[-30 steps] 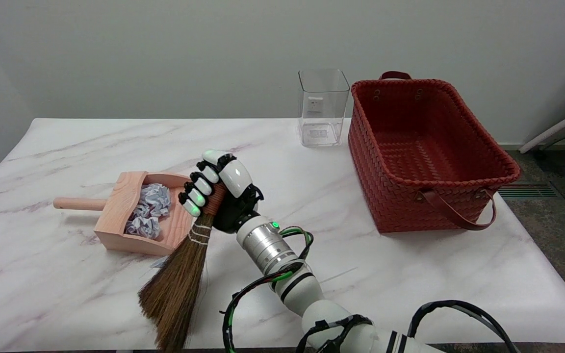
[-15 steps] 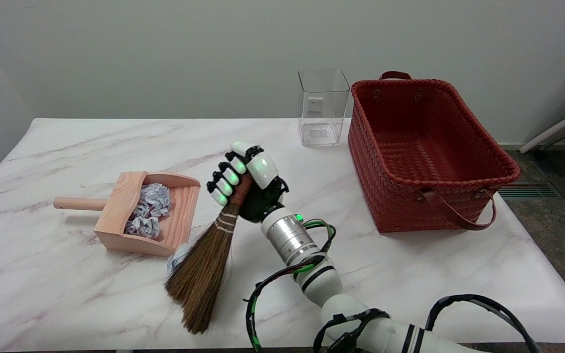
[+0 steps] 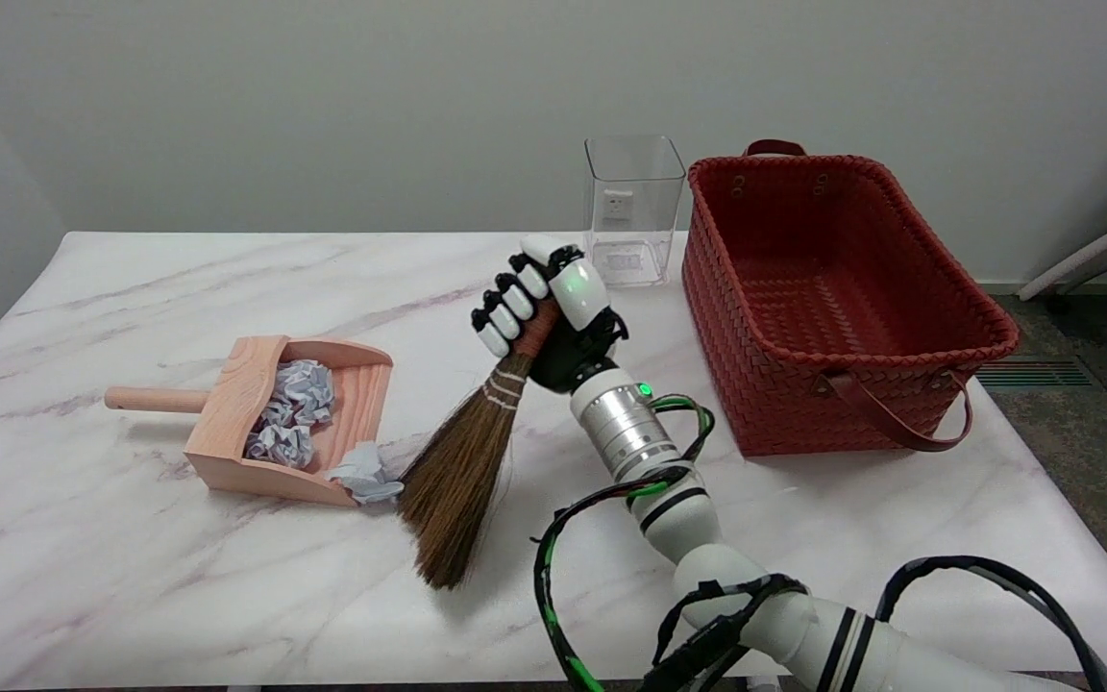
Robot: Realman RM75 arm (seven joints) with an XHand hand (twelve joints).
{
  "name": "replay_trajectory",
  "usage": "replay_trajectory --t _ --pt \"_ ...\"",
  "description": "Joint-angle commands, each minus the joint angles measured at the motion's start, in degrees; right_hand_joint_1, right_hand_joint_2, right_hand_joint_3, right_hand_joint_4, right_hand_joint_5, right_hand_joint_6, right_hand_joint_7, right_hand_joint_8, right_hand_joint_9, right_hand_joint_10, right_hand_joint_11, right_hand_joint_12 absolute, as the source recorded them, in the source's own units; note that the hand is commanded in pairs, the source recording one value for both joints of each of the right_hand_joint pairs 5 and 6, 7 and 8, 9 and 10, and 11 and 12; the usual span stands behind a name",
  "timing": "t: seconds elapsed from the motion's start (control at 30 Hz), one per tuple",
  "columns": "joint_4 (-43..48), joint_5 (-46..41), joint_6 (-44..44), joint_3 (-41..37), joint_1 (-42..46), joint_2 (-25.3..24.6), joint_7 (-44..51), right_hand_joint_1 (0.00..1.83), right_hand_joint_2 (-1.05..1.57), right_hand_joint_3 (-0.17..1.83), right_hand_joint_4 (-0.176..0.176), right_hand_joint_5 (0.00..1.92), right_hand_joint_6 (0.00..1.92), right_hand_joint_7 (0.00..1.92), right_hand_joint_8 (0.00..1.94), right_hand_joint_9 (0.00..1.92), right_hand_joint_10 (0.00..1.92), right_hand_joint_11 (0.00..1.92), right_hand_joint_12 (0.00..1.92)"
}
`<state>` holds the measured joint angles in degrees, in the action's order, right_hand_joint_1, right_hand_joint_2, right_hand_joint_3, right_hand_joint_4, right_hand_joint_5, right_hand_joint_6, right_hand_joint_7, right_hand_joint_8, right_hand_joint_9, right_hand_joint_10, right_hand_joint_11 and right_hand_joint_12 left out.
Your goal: Sweep the paper ball into the dustpan.
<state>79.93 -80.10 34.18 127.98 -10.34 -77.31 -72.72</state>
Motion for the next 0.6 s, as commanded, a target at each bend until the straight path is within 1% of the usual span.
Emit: replay_trajectory --t 0.03,0.27,0.37,0.4,0.5,0.6 --pt "2.39 0.09 4.57 -3.63 1.76 5.04 0.07 0.69 1.53 1.03 0.0 1.92 1.92 1.92 1.92 1.92 1.92 1.83 1.83" --pt "2.73 0.22 5.57 -4.85 1.73 5.52 0.07 0.69 1.53 1.04 0.0 1.92 1.92 1.92 1.92 1.92 1.92 1.83 1.83" --pt "1.29 2.0 5.26 -6.13 1.87 6.04 0.68 0.69 1.54 1.04 0.0 1.92 1.92 1.92 1.92 1.92 1.92 1.83 1.83" --pt "2.02 2.62 5.57 -5.46 1.99 6.25 0.22 0.69 1.54 1.04 0.0 1.92 1.92 1.92 1.92 1.92 1.92 1.83 1.83" --pt "1.72 4.24 5.45 -5.46 2.14 6.93 4.65 0.69 1.57 1.03 0.0 1.92 1.92 1.92 1.92 1.92 1.92 1.84 1.84" --pt "1.79 3.92 4.94 -5.13 1.61 6.15 9.66 0.69 1.57 1.03 0.0 1.92 1.92 1.92 1.92 1.92 1.92 1.84 1.84"
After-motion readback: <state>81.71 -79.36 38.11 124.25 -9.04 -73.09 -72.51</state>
